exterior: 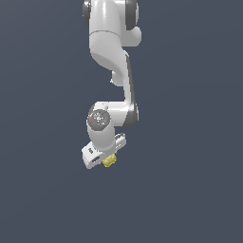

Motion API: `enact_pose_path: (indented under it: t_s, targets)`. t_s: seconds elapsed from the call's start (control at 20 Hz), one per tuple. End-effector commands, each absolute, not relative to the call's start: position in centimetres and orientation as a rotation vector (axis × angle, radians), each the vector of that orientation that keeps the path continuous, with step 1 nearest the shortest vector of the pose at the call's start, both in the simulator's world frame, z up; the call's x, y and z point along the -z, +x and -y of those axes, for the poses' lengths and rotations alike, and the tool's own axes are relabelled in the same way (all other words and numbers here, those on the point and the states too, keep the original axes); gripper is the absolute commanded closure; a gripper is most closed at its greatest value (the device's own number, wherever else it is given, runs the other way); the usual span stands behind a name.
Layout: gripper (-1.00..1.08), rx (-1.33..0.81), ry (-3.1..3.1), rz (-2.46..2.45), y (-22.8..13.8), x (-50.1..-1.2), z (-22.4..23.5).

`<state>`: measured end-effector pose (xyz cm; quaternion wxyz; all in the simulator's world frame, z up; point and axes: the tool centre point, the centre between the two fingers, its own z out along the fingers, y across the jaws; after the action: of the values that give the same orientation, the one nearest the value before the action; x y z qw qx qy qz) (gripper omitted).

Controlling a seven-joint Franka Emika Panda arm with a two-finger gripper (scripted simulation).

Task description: Pick up the object and move it to a goal position.

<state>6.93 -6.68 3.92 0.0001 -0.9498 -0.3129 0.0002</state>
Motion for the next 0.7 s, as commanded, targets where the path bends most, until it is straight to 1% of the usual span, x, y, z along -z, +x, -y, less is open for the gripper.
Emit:
enact_pose_path:
  t_s: [0.0, 0.3, 0.65]
  targets:
    - [1.08, 0.0, -2.984, 0.983, 6.9, -4.0, 6.6]
    - [1.08, 0.0, -2.984, 0.983, 7.2, -5.6, 4.4]
    - [1.08, -0.001, -2.984, 0.983, 7.8, -10.1, -1.8]
